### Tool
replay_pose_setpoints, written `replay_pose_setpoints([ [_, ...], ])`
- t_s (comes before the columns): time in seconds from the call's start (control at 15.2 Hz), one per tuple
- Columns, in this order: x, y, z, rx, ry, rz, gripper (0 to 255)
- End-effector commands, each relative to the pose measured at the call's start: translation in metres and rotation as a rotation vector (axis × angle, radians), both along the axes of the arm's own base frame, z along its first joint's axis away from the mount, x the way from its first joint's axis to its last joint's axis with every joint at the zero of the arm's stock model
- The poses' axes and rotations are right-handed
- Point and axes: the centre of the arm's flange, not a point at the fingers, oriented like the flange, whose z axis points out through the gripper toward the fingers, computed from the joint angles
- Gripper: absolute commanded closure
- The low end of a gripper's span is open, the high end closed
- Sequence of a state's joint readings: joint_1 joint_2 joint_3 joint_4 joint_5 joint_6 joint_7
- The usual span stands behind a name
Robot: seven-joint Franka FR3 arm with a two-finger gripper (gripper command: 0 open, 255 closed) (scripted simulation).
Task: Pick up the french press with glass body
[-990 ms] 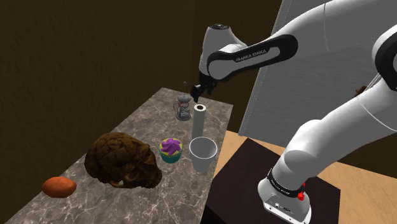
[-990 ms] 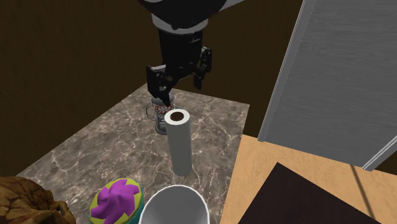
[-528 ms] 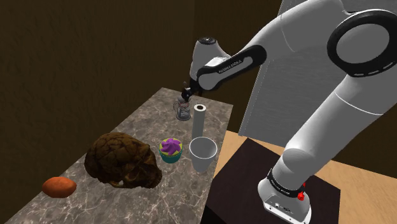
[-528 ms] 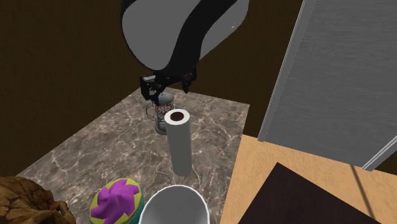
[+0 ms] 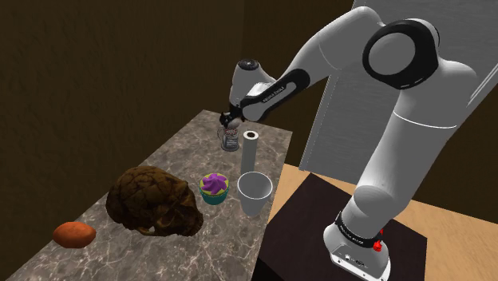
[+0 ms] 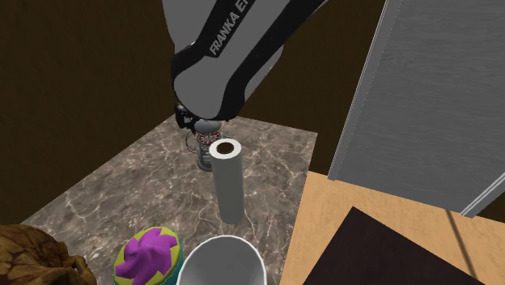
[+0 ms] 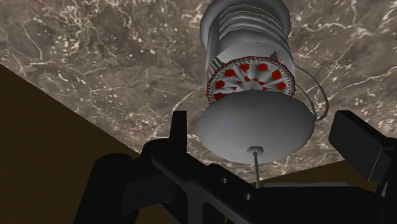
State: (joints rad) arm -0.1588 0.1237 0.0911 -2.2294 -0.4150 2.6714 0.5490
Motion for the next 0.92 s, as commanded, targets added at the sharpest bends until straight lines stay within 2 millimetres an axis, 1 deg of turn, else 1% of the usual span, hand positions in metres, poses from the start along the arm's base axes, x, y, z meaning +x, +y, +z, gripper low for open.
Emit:
replay_pose_setpoints([
  [0.0, 0.002, -0.001, -0.011, 0.0, -0.003, -0.002, 0],
  [0.2, 0.002, -0.001, -0.027, 0.0, -0.003, -0.002, 0],
  [0.26, 0.002, -0.001, -0.035, 0.0, -0.003, -0.002, 0],
  [0.4, 0.002, -0.001, -0.035, 0.0, -0.003, -0.002, 0],
  [0.46, 0.002, -0.001, -0.035, 0.0, -0.003, -0.002, 255],
  [0.86, 0.003, 0.0, -0.035, 0.0, -0.003, -0.002, 255],
])
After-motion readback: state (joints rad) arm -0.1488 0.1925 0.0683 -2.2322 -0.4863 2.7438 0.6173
